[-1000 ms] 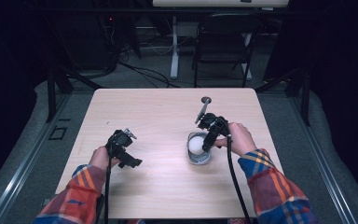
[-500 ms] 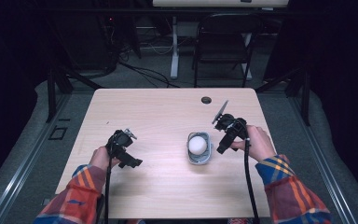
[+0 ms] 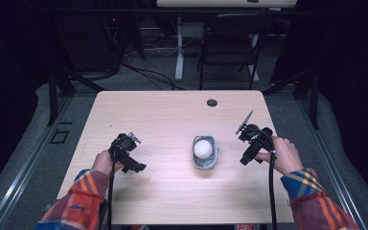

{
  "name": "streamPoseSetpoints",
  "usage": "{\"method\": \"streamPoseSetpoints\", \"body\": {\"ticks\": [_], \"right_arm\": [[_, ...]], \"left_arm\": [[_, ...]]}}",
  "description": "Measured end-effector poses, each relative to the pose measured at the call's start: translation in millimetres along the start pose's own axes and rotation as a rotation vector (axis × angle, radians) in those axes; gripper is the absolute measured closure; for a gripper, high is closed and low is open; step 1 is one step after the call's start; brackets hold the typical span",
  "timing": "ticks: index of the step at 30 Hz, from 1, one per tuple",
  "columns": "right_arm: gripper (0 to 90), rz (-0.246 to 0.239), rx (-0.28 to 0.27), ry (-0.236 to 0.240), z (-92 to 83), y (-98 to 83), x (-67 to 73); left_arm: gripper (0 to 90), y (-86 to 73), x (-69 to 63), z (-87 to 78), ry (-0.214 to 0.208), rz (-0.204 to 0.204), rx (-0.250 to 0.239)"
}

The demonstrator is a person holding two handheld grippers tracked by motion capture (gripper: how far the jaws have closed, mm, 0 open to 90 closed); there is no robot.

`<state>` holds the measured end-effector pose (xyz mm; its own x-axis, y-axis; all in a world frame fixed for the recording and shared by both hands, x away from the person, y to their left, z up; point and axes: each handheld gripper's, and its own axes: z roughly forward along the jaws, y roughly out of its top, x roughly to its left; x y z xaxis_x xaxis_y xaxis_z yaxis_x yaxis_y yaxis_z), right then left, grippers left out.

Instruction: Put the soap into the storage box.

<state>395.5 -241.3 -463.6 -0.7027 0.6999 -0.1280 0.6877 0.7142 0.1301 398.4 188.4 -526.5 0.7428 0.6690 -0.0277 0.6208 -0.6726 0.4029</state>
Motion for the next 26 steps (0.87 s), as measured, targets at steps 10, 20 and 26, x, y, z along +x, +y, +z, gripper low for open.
{"method": "streamPoseSetpoints", "body": {"ticks": [10,20,26], "right_arm": [[0.0,0.064,0.014,0.001,19.3,-39.9,-7.2],[0.2,0.061,0.064,-0.006,35.6,-66.2,-10.4],[0.9,0.076,0.069,-0.003,54.8,-73.9,-4.0]], "left_arm": [[0.0,-0.2,0.0,-0.2,0.0,0.002,0.001],[0.0,0.2,-0.2,0.5,-0.002,0.003,0.005],[0.0,0.5,-0.6,0.7,-0.002,0.005,0.005]]}}
